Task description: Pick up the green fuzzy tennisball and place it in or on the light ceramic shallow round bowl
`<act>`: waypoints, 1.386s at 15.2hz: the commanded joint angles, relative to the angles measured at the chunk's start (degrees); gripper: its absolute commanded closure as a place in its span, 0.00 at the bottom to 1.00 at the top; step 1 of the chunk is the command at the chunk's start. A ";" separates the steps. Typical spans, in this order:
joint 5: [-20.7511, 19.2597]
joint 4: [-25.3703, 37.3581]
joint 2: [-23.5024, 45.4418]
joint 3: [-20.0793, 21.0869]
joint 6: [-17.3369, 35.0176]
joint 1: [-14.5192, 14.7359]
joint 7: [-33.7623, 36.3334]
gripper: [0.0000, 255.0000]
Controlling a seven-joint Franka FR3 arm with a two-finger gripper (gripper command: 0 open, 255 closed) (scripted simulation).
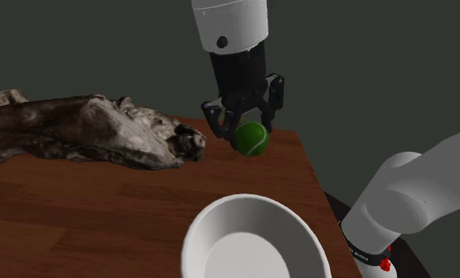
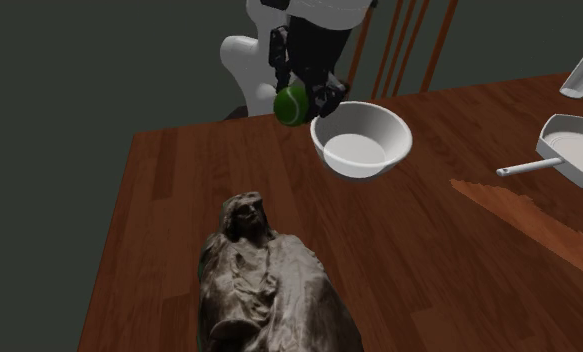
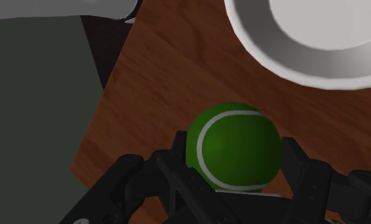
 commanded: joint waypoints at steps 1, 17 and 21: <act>0.80 0.66 -0.39 0.70 -0.98 0.47 1.15 1.00; 9.59 1.89 -1.03 12.71 -0.80 3.86 16.11 1.00; 10.14 -1.35 -1.50 13.28 2.12 4.14 15.91 1.00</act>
